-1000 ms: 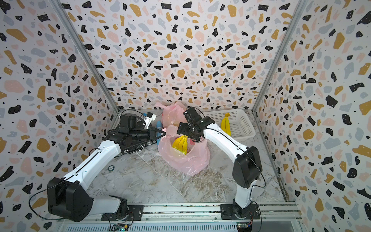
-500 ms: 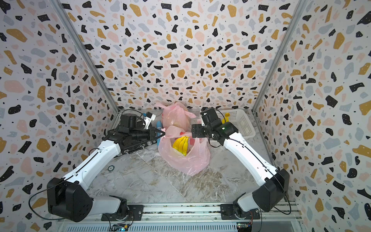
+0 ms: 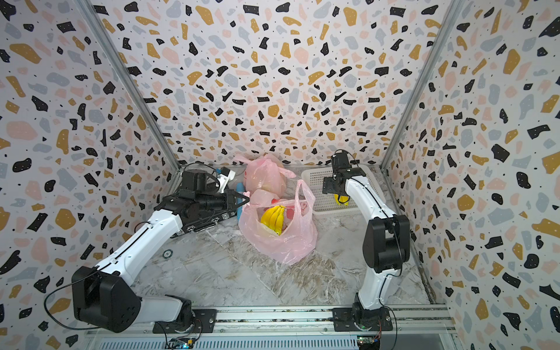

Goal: Place the banana into a plastic bag & tie a knot
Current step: Pick up the banana from the basket.

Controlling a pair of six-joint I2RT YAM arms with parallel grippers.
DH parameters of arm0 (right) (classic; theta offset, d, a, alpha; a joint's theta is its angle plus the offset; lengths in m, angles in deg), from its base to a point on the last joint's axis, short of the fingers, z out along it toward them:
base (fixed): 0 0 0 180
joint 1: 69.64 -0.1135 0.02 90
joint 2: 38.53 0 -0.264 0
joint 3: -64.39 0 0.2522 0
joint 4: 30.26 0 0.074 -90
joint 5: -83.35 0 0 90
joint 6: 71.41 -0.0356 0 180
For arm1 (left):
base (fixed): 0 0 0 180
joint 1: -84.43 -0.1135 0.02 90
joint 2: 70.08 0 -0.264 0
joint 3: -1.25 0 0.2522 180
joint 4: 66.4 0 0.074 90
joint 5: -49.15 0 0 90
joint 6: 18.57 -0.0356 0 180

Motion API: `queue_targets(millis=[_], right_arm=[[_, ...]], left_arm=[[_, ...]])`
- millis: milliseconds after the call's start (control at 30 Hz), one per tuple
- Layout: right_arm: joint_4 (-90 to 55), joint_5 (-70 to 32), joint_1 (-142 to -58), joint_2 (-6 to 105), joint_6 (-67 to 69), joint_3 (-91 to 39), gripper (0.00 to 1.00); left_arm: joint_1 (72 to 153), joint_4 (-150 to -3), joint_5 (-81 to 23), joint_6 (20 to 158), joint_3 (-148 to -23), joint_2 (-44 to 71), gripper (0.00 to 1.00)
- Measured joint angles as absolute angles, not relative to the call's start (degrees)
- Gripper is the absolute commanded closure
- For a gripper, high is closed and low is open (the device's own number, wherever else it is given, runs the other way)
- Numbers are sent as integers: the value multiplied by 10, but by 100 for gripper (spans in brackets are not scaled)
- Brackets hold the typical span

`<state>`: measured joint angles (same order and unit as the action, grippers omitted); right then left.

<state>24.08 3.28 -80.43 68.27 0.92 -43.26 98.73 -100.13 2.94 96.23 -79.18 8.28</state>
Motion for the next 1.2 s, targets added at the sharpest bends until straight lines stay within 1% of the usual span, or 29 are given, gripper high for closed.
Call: queue_targets(millis=[133,233,367,433,500,667,800,1000,1200], right_arm=[[243,26,-773,768,39,-488,15],[241,-4,-751,822,61,-529,19],[227,-58,-723,869,80,-565,24],[216,-75,-712,883,88,-574,29],[198,-88,-705,889,95,-575,31],[156,-132,-702,898,106,-576,29],[125,-146,-701,910,113,-575,28],[78,-137,-698,913,109,-573,15],[58,-139,-696,935,98,-601,15]], left_arm=[[987,-997,23,966,-792,85,100],[987,-980,23,976,-790,85,100],[987,-975,22,978,-788,85,100],[987,-976,19,977,-788,85,100],[987,-978,15,975,-788,85,100],[987,-981,4,967,-788,85,100],[988,-982,2,962,-788,85,100],[987,-983,1,960,-788,85,100],[987,-984,0,960,-788,85,100]])
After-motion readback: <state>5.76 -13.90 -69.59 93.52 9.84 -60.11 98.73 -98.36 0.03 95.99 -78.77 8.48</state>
